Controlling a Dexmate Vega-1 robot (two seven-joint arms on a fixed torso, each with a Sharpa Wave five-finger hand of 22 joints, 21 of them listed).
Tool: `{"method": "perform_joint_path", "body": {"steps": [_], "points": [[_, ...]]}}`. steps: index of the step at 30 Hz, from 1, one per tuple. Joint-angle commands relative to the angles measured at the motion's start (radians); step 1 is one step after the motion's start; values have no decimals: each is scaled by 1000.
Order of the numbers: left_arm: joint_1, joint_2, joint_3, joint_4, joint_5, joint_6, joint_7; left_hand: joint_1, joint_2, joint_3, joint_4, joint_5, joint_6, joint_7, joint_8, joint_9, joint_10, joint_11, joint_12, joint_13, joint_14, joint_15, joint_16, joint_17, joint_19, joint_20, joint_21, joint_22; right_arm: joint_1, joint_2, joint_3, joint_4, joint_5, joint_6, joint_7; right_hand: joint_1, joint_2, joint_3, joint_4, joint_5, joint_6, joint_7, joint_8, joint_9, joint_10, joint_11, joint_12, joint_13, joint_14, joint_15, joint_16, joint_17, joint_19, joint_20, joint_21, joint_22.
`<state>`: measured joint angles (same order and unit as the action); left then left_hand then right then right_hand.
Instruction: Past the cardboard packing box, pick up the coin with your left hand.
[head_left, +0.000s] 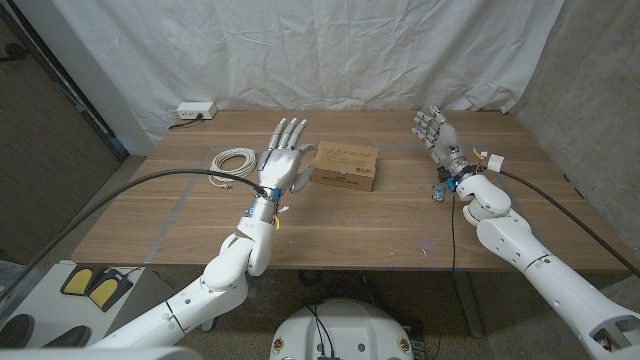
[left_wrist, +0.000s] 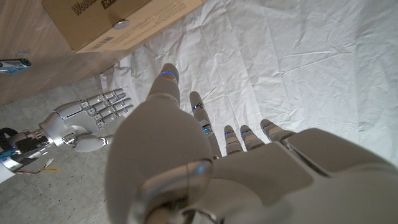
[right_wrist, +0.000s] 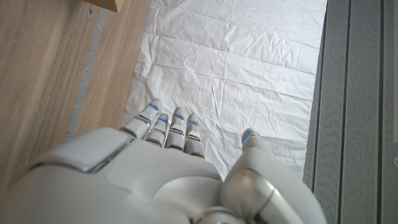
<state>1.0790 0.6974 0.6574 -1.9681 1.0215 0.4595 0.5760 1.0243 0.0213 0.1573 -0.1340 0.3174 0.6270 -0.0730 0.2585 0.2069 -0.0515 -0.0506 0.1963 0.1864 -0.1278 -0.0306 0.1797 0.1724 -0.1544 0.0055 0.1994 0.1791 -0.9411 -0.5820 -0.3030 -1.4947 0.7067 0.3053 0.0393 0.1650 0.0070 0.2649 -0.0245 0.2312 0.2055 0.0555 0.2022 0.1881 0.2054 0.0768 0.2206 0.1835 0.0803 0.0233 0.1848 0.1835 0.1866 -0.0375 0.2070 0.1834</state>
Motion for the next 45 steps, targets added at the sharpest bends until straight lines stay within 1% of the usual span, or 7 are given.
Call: {"method": "perform_joint_path", "body": {"steps": [1,10,13,17,22,30,45], "points": [[-60,-27,72,35,49,27,-60,14,1,-2,2,-6,4,-2,-3,3,-8,-1,0,-1,-12,4,-4,2,-9,1,-1,5,-14,-8,14,-1,14,-6,-3,-3,4,-4,-2,5,11,-1,0,2,12,2,-4,2,5,6,5,6,3,-23,-1,4],[-80,-49,117,58,108,60,-76,25,5,-1,-1,-8,18,-4,-1,3,-10,0,0,-1,-17,3,-3,2,-12,1,-1,5,-45,-27,32,-38,12,-6,-25,-4,5,-5,-2,5,10,-2,-1,2,11,4,-4,2,6,6,5,6,2,-22,-1,4],[-84,-66,133,69,146,96,-83,29,6,-2,-1,-10,22,-7,-1,3,-8,-1,2,-1,-22,13,-4,2,-15,16,-1,5,-53,-31,37,-45,13,-4,-28,-5,5,-5,-2,5,10,-2,-1,2,11,2,-4,2,5,7,5,6,2,-22,-1,4],[-87,-80,137,95,131,82,-27,36,11,-2,0,-13,25,4,-3,4,9,12,9,-1,-30,34,-4,2,-14,19,1,5,-70,-37,45,-57,19,-6,-34,-5,5,-6,-2,5,10,-3,-2,2,11,1,-4,2,5,5,5,6,1,-22,-2,4],[-103,-88,161,92,155,101,-78,39,13,-3,1,-15,33,15,-2,5,11,16,9,0,-36,39,-4,2,-13,20,2,5,-89,-45,61,-70,30,-4,-37,-5,5,-6,-2,5,10,-3,-2,2,11,1,-4,2,5,5,5,6,1,-20,-2,4],[-136,-139,195,160,175,126,-46,48,17,-5,1,-20,45,12,-1,6,2,1,5,-1,-47,6,-4,2,-25,2,-1,5,-106,-54,78,-84,39,3,-35,-6,5,-7,-3,6,9,-3,-3,2,12,4,-5,2,6,8,5,6,1,-21,-2,4],[-207,-185,255,227,196,151,-103,54,21,-8,2,-25,54,8,-2,6,-13,-4,1,-1,-59,7,-4,3,-35,-1,-3,5,-154,-73,112,-122,49,16,-43,-6,5,-8,-4,6,8,-3,-3,2,12,3,-5,2,7,8,5,6,1,-20,-2,4]]}}
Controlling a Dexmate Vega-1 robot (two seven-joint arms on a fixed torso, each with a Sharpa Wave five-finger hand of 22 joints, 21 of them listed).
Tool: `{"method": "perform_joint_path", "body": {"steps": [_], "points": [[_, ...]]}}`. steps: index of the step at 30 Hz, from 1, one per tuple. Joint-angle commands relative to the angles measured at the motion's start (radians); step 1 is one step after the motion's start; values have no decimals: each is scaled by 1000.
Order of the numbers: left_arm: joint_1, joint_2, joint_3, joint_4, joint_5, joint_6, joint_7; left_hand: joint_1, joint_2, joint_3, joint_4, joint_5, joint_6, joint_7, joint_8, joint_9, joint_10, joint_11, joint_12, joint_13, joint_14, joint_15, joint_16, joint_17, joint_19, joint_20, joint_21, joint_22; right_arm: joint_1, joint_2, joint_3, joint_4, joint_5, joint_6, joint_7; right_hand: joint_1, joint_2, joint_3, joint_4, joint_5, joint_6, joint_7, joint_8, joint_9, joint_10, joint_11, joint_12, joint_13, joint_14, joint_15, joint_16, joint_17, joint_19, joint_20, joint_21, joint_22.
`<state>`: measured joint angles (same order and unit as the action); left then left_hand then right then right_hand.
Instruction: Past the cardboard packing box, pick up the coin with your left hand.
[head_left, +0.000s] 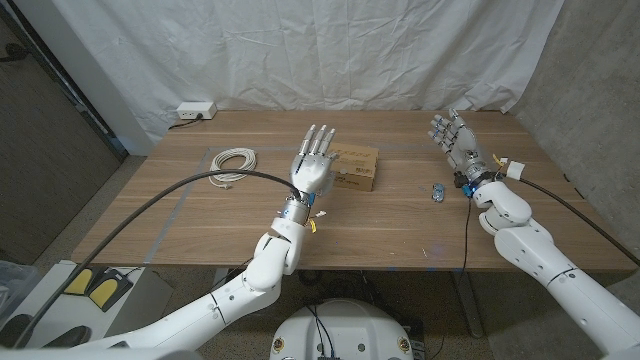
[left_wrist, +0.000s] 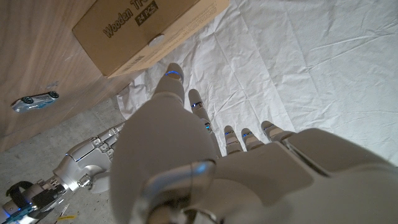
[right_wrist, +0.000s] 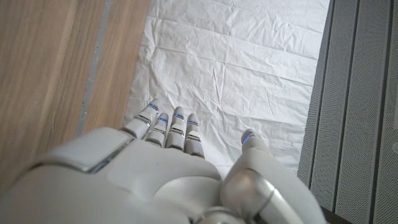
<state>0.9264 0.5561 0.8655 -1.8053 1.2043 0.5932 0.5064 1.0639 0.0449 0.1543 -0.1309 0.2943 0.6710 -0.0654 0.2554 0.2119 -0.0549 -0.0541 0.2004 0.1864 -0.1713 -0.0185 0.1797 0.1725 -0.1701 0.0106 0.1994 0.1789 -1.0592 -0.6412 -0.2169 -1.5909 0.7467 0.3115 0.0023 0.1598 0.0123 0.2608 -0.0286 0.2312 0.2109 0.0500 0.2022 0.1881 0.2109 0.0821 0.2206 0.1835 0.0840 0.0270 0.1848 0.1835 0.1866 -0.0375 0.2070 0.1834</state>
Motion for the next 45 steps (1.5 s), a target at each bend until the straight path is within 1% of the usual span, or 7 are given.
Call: {"method": "perform_joint_path", "body": {"steps": [1,5,11,19,27,29,45], "points": [[-61,-46,47,77,0,4,-18,15,-2,-5,-1,-2,14,-2,2,1,-10,1,-3,-1,-16,-5,-3,3,-20,-5,-3,5,-37,-14,27,-27,10,10,-6,-1,0,-4,0,6,3,2,-3,2,7,-2,-5,2,4,4,5,6,1,-20,-2,4],[-86,-64,65,111,-8,9,-37,17,-2,-6,0,-4,18,-2,3,1,-13,0,-3,-1,-17,-5,-3,3,-23,-5,-3,5,-42,-11,28,-24,14,17,2,-1,0,-5,0,6,3,2,-3,2,6,-3,-5,2,3,4,5,6,1,-20,-2,4],[-94,-66,75,117,-32,6,-23,19,-2,-8,0,-5,23,-4,3,1,-14,-3,-3,-1,-18,-9,-2,3,-23,-6,-3,5,-48,-10,32,-25,15,21,3,-1,1,-5,0,6,4,2,-3,2,6,-3,-5,2,3,5,5,6,2,-20,-2,4],[-85,-32,74,78,-41,23,-52,22,0,-10,1,-8,30,-3,4,2,-15,-5,-2,-1,-20,-10,-1,3,-25,-6,-2,5,-44,-7,32,-23,15,18,2,-2,1,-6,0,6,5,3,-3,2,8,-1,-5,2,4,5,5,6,1,-19,-2,4],[-90,-29,79,88,-36,39,-64,23,0,-12,2,-11,31,2,2,2,-16,-6,-2,-1,-21,-12,0,3,-28,-5,-2,5,-30,3,24,-5,18,16,7,-2,2,-6,-1,6,5,2,-3,2,8,-2,-5,2,3,5,5,6,1,-18,-2,4],[-90,-35,76,103,-44,36,-38,23,0,-13,3,-11,31,3,2,2,-16,-5,-2,-1,-23,-9,0,3,-28,-5,-1,5,-25,5,22,0,18,16,10,-2,2,-6,-1,6,5,2,-3,2,8,-1,-5,2,4,5,5,6,1,-18,-2,4],[-96,-33,83,108,-77,25,-38,26,-5,-21,3,-12,33,5,0,4,-22,-9,-1,-1,-28,-11,1,4,-34,-11,-1,5,1,15,8,17,10,17,15,-2,3,-7,-2,7,6,2,-3,2,8,-1,-6,2,3,6,5,6,1,-18,-2,4]]}}
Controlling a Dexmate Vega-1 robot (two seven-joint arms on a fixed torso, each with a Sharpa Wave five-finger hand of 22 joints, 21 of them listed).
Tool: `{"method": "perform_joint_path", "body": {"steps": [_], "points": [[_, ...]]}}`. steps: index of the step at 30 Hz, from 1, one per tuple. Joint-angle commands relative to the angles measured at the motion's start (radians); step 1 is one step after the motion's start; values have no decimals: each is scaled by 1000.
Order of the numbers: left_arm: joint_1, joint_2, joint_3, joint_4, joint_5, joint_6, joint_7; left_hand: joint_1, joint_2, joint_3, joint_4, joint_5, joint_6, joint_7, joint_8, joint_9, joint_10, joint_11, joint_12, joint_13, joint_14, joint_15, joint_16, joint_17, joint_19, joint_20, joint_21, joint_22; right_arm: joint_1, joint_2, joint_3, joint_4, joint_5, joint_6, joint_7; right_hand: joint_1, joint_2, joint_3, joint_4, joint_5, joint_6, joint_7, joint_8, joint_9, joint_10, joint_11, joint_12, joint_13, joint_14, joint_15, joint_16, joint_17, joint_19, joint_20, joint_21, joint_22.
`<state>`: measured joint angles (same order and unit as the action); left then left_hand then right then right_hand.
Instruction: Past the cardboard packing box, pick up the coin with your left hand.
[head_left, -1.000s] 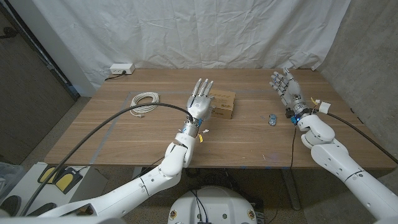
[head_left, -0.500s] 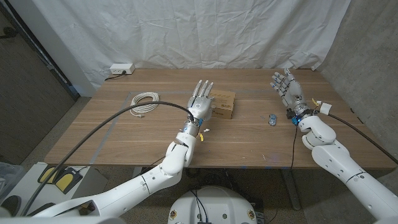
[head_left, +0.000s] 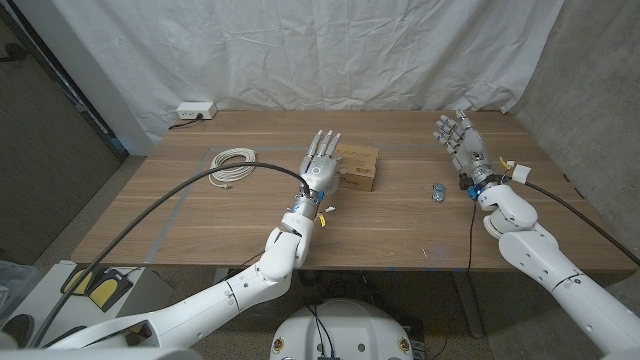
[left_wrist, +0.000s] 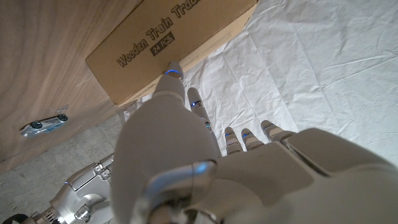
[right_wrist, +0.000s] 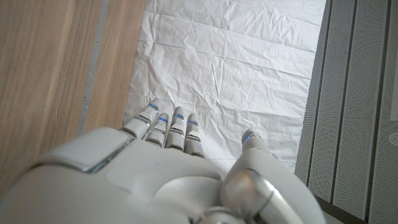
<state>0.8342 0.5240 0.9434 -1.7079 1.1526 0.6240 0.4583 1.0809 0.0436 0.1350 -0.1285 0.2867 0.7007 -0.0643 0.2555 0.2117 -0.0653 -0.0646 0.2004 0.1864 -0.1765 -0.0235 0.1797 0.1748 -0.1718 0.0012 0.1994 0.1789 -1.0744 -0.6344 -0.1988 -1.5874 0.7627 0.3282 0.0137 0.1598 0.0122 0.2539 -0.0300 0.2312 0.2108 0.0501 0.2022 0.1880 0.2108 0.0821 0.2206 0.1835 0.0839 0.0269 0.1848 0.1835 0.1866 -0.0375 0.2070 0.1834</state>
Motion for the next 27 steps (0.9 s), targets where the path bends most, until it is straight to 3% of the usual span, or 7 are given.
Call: {"method": "perform_joint_path", "body": {"steps": [1,27], "points": [[-5,-4,8,17,-22,-5,17,9,-4,-1,1,-5,4,4,-1,5,-13,1,-2,-1,-23,-6,1,2,-34,-1,-1,5,16,8,-10,14,-7,1,3,-2,3,0,0,7,6,2,-3,2,8,-1,-6,2,4,5,5,6,1,-19,-2,4],[-13,-14,13,41,-77,-25,56,1,-3,-12,10,-4,8,10,-3,7,-11,-2,1,0,-24,-11,3,4,-38,-3,1,6,20,7,-16,9,-9,-6,1,-3,5,-2,-2,7,7,1,-3,2,9,-2,-6,2,6,6,5,6,1,-18,-2,4]]}}
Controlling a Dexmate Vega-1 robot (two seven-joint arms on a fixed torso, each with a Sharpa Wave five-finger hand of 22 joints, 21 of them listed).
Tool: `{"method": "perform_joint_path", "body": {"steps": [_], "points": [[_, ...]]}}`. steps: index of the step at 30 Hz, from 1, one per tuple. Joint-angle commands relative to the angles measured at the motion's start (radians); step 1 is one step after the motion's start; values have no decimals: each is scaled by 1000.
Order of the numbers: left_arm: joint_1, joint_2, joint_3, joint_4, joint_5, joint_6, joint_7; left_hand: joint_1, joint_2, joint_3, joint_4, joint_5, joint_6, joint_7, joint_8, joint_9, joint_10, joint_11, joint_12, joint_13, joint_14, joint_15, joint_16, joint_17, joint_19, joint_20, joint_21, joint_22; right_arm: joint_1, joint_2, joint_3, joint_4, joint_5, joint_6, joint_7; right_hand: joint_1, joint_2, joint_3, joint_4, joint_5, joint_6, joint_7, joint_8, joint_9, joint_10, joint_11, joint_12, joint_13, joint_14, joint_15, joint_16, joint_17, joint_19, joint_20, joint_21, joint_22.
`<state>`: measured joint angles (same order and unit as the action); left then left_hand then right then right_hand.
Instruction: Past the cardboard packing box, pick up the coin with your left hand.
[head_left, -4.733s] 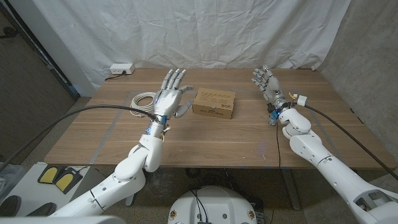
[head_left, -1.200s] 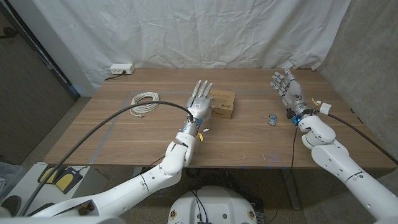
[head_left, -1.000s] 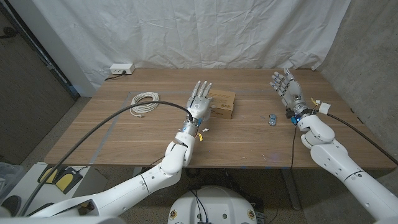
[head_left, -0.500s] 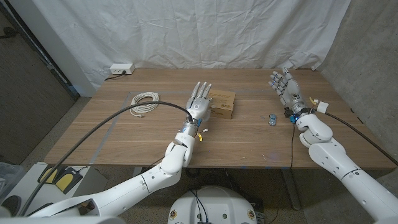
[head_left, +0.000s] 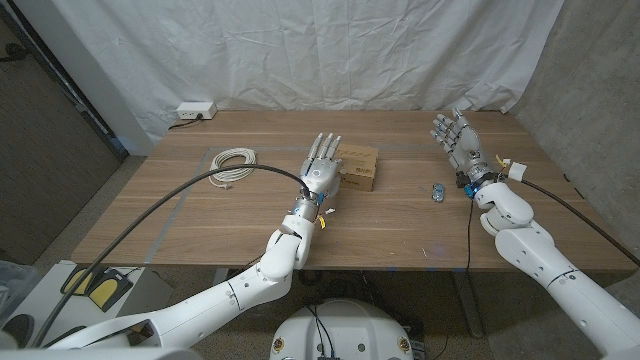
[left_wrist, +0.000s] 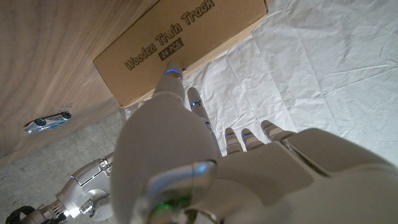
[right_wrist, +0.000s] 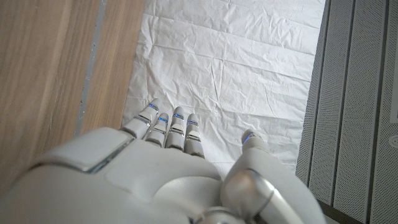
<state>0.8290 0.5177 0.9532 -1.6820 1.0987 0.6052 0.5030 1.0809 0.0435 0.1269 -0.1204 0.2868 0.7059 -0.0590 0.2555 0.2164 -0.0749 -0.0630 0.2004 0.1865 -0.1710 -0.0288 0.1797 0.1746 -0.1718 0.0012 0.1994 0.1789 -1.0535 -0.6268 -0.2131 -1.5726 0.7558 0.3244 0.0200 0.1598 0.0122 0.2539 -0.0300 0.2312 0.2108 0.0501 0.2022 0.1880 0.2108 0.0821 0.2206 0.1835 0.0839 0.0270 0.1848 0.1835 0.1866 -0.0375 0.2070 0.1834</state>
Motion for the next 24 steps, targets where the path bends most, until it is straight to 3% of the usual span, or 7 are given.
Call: {"method": "perform_joint_path", "body": {"steps": [1,24], "points": [[-12,-4,8,13,-19,-7,4,1,-3,-4,2,-3,2,5,-3,2,-2,-3,1,0,-29,-6,3,4,-39,-3,1,6,-1,1,-2,-4,-1,0,-4,-3,5,-2,-2,7,7,1,-3,2,9,0,-6,2,6,6,5,6,1,-17,-2,4],[-14,-14,14,32,-38,1,24,-2,2,-9,7,-2,-3,8,-8,3,0,-7,3,0,-28,-4,5,4,-43,0,2,6,0,-2,-1,-15,-3,-1,-7,-3,6,-4,-4,7,6,1,-4,2,10,-3,-6,2,6,7,5,6,1,-17,-2,4]]}}
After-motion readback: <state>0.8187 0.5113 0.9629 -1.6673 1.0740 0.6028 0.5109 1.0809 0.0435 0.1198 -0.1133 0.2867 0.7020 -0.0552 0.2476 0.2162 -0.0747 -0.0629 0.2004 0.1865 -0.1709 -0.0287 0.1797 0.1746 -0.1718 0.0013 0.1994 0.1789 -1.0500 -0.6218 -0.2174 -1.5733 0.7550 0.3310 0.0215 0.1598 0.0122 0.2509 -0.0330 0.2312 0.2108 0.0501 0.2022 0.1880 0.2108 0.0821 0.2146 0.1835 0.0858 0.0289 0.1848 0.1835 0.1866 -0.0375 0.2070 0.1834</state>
